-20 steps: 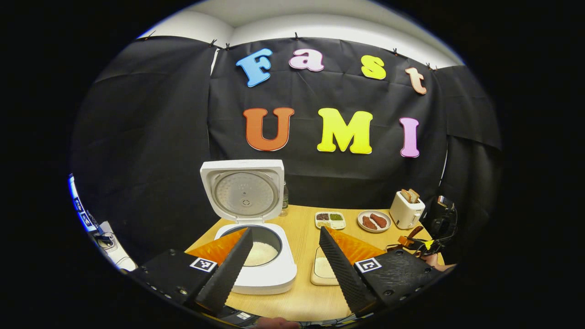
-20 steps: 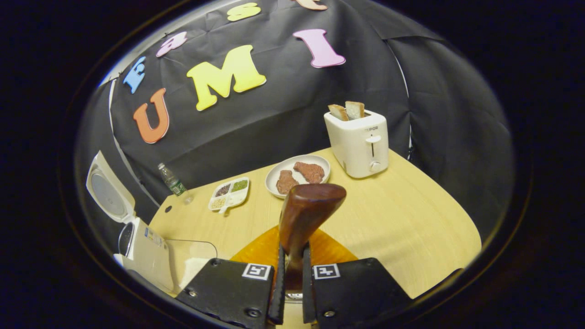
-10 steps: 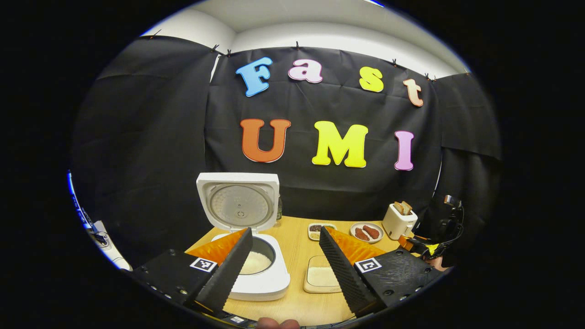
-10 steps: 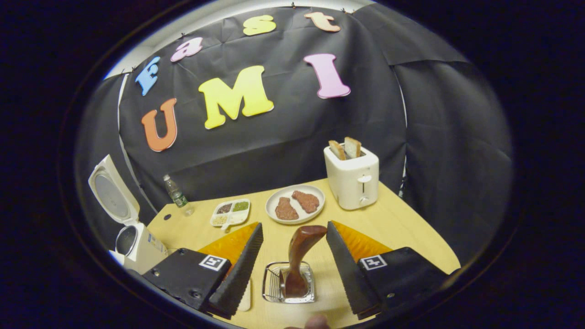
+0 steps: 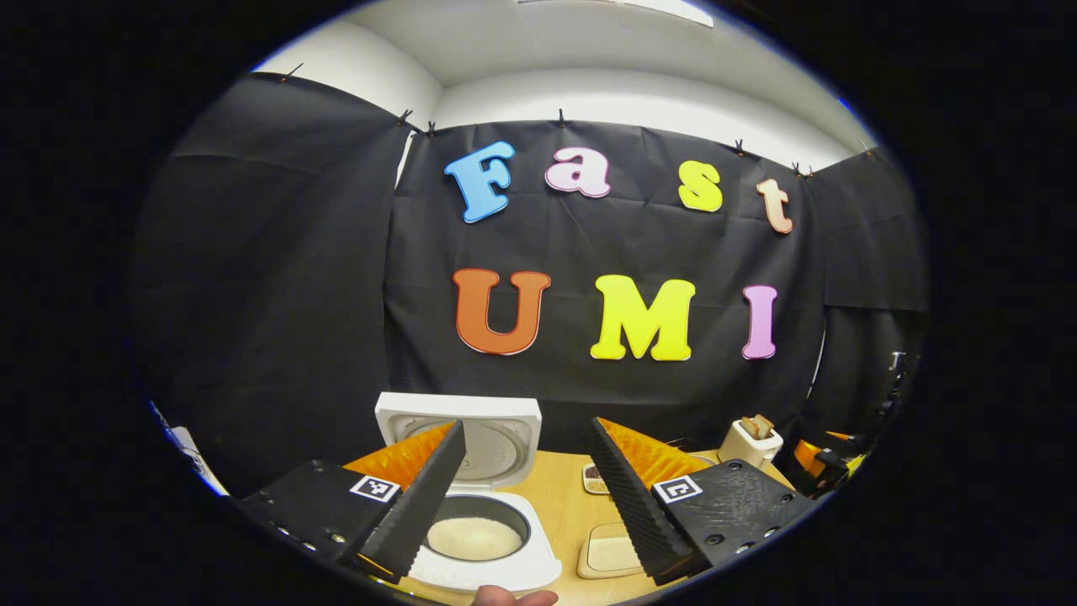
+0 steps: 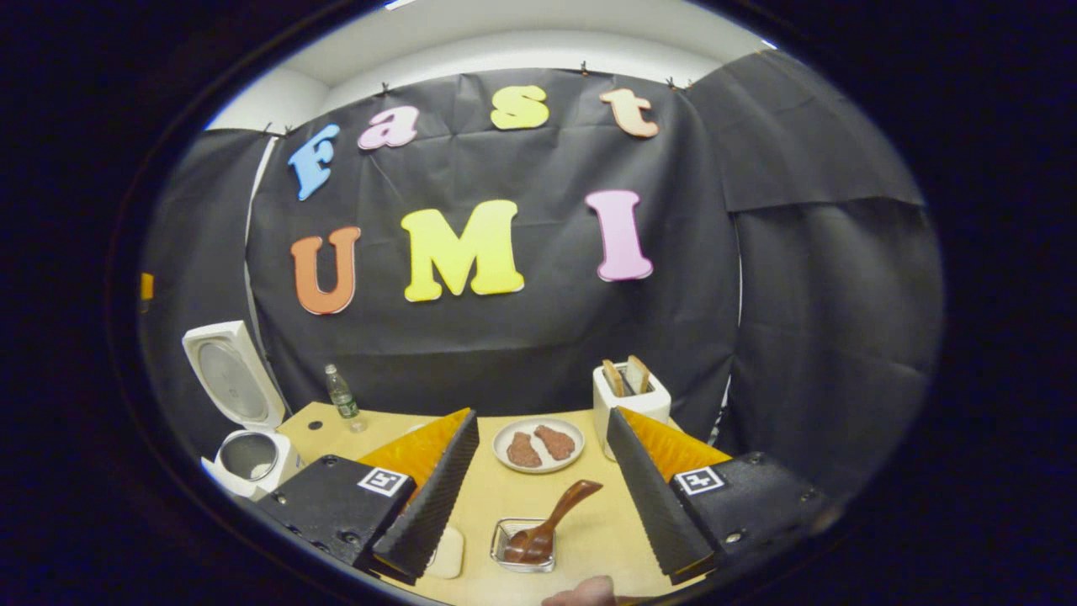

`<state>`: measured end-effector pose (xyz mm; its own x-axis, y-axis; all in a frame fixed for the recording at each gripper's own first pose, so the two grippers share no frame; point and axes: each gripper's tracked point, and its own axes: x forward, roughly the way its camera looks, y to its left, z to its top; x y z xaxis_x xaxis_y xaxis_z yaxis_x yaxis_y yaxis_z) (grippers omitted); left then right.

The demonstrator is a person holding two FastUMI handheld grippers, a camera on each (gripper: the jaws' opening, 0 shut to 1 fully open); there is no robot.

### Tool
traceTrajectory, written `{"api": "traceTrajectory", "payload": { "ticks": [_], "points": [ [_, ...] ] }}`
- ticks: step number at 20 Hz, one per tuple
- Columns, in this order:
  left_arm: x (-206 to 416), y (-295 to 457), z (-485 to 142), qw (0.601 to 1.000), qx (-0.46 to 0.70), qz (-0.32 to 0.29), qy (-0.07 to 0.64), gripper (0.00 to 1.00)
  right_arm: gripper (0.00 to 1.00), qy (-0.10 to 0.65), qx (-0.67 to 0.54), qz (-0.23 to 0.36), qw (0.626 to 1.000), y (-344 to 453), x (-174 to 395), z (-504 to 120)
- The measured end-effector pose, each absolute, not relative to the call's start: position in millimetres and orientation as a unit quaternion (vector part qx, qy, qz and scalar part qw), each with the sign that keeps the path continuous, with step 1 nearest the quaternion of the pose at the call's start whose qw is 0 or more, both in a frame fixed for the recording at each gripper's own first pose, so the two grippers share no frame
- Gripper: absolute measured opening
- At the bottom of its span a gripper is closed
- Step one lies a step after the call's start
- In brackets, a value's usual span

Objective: Close the left gripper, press the button to open the rice cooker; take a wooden spoon from the chopstick holder with the right hand, scoop a spoonful of rice and pour it into the rice cooker, then put the wooden spoon back into the chopstick holder.

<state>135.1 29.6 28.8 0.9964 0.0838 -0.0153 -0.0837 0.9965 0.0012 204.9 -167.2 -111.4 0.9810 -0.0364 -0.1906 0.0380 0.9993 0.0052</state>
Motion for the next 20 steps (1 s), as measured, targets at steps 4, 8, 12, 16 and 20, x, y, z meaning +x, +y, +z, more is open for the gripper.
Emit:
{"api": "traceTrajectory", "payload": {
  "ticks": [4, 8, 12, 16, 20],
  "points": [
    [178.0, 68.7, 44.6, 0.997, -0.026, 0.061, 0.030, 0.94, 1.00, 0.081, 0.010, -0.011, 0.997, -153.7, 174.3, -77.6],
    [236.1, 100.8, 35.2, 0.992, -0.058, 0.077, 0.084, 0.94, 1.00, 0.079, 0.011, -0.007, 0.997, -141.3, 153.0, -65.8],
    [293.9, 136.1, 9.9, 0.986, -0.047, 0.100, 0.128, 0.94, 1.00, 0.123, 0.018, 0.019, 0.992, -121.3, 132.8, -77.7],
    [327.1, 145.1, -24.1, 0.980, -0.039, 0.106, 0.161, 0.94, 1.00, 0.134, -0.020, 0.028, 0.990, -114.5, 124.8, -78.3],
    [332.7, 141.3, -42.5, 0.975, -0.026, 0.109, 0.191, 0.95, 1.00, 0.135, -0.023, 0.038, 0.990, -106.0, 125.0, -73.5]
  ]
}}
